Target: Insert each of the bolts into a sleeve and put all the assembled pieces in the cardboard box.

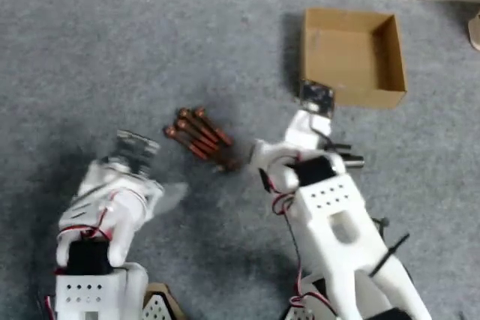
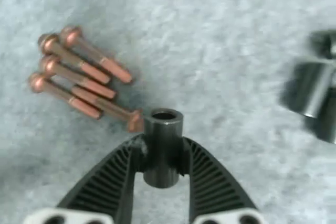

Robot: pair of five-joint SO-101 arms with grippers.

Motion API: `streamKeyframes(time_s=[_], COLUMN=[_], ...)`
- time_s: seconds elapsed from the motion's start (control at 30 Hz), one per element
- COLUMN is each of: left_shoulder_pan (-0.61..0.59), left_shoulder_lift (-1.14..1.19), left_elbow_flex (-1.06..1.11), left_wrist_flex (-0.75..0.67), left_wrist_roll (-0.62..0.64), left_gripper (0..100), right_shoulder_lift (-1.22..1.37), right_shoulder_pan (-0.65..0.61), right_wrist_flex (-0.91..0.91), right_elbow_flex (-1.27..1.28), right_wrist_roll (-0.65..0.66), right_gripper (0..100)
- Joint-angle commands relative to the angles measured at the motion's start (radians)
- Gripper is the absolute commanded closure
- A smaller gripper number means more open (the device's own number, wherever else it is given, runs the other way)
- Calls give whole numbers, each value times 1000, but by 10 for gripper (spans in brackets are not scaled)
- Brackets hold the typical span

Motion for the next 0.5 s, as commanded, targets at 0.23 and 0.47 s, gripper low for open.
streamKeyframes(time_s=[0.23,0.47], left_shoulder_pan=[134,150], left_shoulder_lift=[4,374], left_elbow_flex=[-205,-358], left_wrist_flex=[204,216], left_wrist_roll=[-477,-628], left_gripper=[546,546], right_shoulder_lift=[-82,-82], right_shoulder_pan=[31,33], right_wrist_flex=[1,-1], right_elbow_flex=[74,108], right_wrist_roll=[14,14], right_gripper=[995,995])
